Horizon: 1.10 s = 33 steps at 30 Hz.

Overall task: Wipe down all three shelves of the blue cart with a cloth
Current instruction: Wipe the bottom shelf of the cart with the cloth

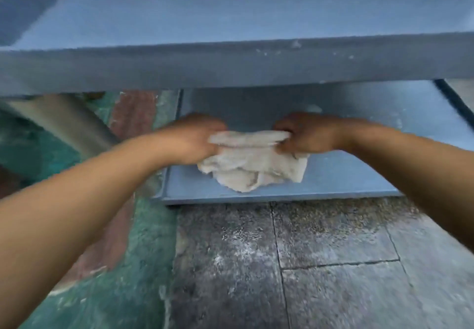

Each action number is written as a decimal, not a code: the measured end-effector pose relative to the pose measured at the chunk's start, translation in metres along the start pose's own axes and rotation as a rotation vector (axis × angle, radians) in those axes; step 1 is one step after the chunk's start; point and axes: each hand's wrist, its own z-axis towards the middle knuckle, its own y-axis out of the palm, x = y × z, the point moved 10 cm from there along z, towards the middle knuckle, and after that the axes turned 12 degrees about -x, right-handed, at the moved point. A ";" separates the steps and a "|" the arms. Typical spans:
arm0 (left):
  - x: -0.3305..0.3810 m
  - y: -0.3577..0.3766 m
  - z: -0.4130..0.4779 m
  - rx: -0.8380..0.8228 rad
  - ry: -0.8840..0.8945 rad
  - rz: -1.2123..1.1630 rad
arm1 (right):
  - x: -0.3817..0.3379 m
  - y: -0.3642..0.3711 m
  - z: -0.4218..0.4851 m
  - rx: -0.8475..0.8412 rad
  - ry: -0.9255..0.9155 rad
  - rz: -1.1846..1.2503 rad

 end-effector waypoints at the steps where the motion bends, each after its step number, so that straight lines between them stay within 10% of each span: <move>1: -0.004 -0.007 0.007 0.054 -0.035 0.016 | 0.007 -0.010 0.002 0.049 0.032 -0.017; 9: -0.015 -0.023 0.023 0.435 -0.069 0.230 | 0.011 -0.035 0.016 0.578 -0.030 -0.102; 17: -0.053 0.138 0.019 0.053 -0.102 0.331 | 0.015 0.127 0.043 0.117 -0.162 -0.357; 22: -0.048 0.132 -0.006 0.165 0.085 0.347 | -0.013 0.111 0.040 0.247 -0.170 -0.407; 33: -0.112 0.097 0.082 0.442 -0.091 -0.559 | -0.031 0.127 0.119 0.075 -0.265 -0.388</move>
